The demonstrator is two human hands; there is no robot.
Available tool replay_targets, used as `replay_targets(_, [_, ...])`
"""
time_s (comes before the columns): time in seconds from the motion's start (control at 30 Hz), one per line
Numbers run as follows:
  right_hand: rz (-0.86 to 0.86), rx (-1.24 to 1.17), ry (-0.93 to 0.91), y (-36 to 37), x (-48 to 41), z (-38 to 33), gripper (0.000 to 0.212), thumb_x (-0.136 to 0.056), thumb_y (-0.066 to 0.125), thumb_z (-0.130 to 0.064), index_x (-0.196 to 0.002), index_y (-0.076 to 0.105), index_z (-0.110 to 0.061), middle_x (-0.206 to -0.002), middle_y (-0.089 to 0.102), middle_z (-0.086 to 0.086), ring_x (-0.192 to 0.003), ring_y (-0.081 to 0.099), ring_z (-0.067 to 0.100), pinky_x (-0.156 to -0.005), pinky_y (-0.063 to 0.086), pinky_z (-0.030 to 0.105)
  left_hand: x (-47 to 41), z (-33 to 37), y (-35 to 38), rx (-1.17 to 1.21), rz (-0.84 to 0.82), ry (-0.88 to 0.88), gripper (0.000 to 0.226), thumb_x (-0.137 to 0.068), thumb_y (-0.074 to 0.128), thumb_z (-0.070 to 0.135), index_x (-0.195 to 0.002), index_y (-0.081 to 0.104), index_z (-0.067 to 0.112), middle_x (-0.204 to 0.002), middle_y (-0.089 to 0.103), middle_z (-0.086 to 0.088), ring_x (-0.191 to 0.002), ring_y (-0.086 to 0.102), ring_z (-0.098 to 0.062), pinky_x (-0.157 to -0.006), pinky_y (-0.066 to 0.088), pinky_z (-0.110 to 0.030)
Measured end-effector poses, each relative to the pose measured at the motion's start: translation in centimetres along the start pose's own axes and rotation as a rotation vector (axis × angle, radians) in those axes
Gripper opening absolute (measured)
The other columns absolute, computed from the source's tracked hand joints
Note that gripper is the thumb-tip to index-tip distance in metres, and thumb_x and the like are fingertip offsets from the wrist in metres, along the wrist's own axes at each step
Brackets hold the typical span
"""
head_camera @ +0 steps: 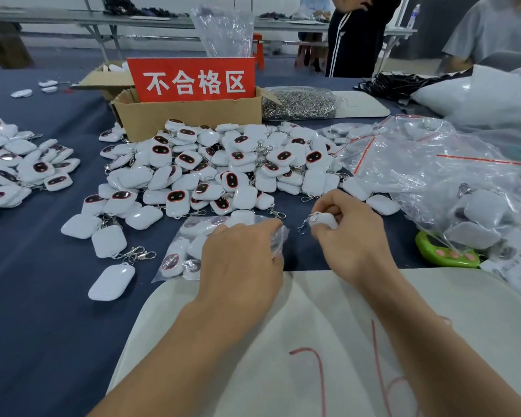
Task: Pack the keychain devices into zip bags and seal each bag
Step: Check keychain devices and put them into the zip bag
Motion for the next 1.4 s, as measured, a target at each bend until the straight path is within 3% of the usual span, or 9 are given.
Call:
replay_targets(0.2, [0.020,-0.173,0.052,-0.2,0.4,-0.1,0.020,-0.083,0.072,-0.012,-0.083,0.067,-0.031,-0.077,0.070,-0.018,-0.070,0.064,0.001,-0.057,0.044,0.008,-0.2,-1.4,-0.3,-0.017,-0.014,-0.117,0.048,-0.070,0.068,0.006,-0.107,0.071,0.037,-0.080,0.071,0.001,-0.070,0.038,-0.023,-0.064,0.020,-0.032])
replay_targets(0.37, [-0.026,-0.373,0.172,0.1,0.5,0.5,0.014,-0.090,0.072,-0.013,-0.089,0.072,-0.027,-0.086,0.076,-0.001,-0.056,0.068,0.011,-0.055,0.051,0.020,-0.6,-0.3,-1.8,-0.216,-0.027,-0.020,0.047,-0.033,0.087,0.010,-0.072,0.075,0.032,-0.054,0.062,0.005,-0.050,0.049,-0.020,-0.057,0.019,-0.024])
replay_targets(0.47, [-0.076,-0.621,0.301,0.7,0.7,0.6,0.013,-0.094,0.068,-0.002,-0.090,0.062,-0.013,-0.088,0.075,0.010,-0.062,0.075,0.028,-0.059,0.060,0.027,-0.4,-1.1,-0.3,-0.156,-0.094,-0.085,0.024,-0.071,0.074,0.021,-0.089,0.072,0.036,-0.056,0.053,0.006,-0.056,0.039,-0.019,-0.053,0.010,-0.030])
replay_targets(0.57, [-0.154,-0.768,0.384,1.4,0.9,0.7,0.015,-0.095,0.064,0.003,-0.095,0.058,-0.011,-0.097,0.073,0.016,-0.069,0.077,0.030,-0.066,0.063,0.030,-0.4,-1.6,0.2,-0.173,-0.085,-0.114,0.038,-0.074,0.064,0.015,-0.101,0.068,0.041,-0.055,0.034,0.008,-0.061,0.039,-0.019,-0.052,0.008,-0.024])
replay_targets(0.7, [-0.265,-0.738,0.352,1.6,1.0,0.3,0.025,-0.095,0.064,0.003,-0.105,0.076,-0.016,-0.108,0.076,0.013,-0.089,0.077,0.022,-0.079,0.061,0.027,-0.5,-2.2,0.1,-0.118,-0.106,-0.152,0.041,-0.077,0.068,0.015,-0.106,0.070,0.044,-0.068,0.058,0.007,-0.068,0.042,-0.019,-0.052,0.008,-0.022])
replay_targets(0.8, [-0.290,-0.669,0.311,1.7,1.0,0.1,0.021,-0.095,0.067,-0.002,-0.102,0.079,-0.017,-0.104,0.079,0.008,-0.095,0.071,0.019,-0.089,0.056,0.030,-0.2,-1.6,-0.9,-0.077,-0.016,-0.141,0.006,-0.081,0.068,0.032,-0.084,0.072,0.036,-0.064,0.054,0.008,-0.063,0.044,-0.018,-0.051,0.008,-0.024])
replay_targets(0.97, [-0.315,-0.884,0.378,2.3,1.4,-0.4,0.017,-0.093,0.059,0.009,-0.099,0.068,-0.004,-0.085,0.077,0.014,-0.071,0.074,0.024,-0.063,0.059,0.028,0.3,0.1,-3.3,0.221,0.350,0.034,0.025,-0.085,0.061,0.041,-0.088,0.081,0.028,-0.104,0.072,0.005,-0.097,0.052,-0.017,-0.069,0.039,-0.029])
replay_targets(1.2, [-0.354,-0.888,0.321,2.8,1.6,-1.1,0.016,-0.098,0.055,0.007,-0.100,0.066,-0.005,-0.093,0.078,0.019,-0.084,0.078,0.031,-0.072,0.063,0.037,-0.3,-1.3,-0.4,0.584,0.029,-0.119,0.021,-0.096,0.063,0.031,-0.108,0.077,0.041,-0.082,0.073,0.010,-0.080,0.059,-0.013,-0.079,0.049,-0.038])
replay_targets(1.4, [-0.285,-0.656,0.221,2.3,1.9,-1.3,0.026,-0.092,0.058,0.006,-0.099,0.080,-0.008,-0.095,0.080,0.017,-0.095,0.077,0.034,-0.090,0.062,0.045,-0.2,-1.0,-0.5,0.722,0.017,-0.132,0.025,-0.089,0.067,0.037,-0.109,0.070,0.052,-0.084,0.072,0.023,-0.077,0.060,-0.002,-0.066,0.041,-0.011])
Point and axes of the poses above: each hand's wrist, its own x-axis away from the middle knuckle, its own y-axis out of the palm, z = x × y, the point moved 7 cm from there along -x, towards the middle knuckle
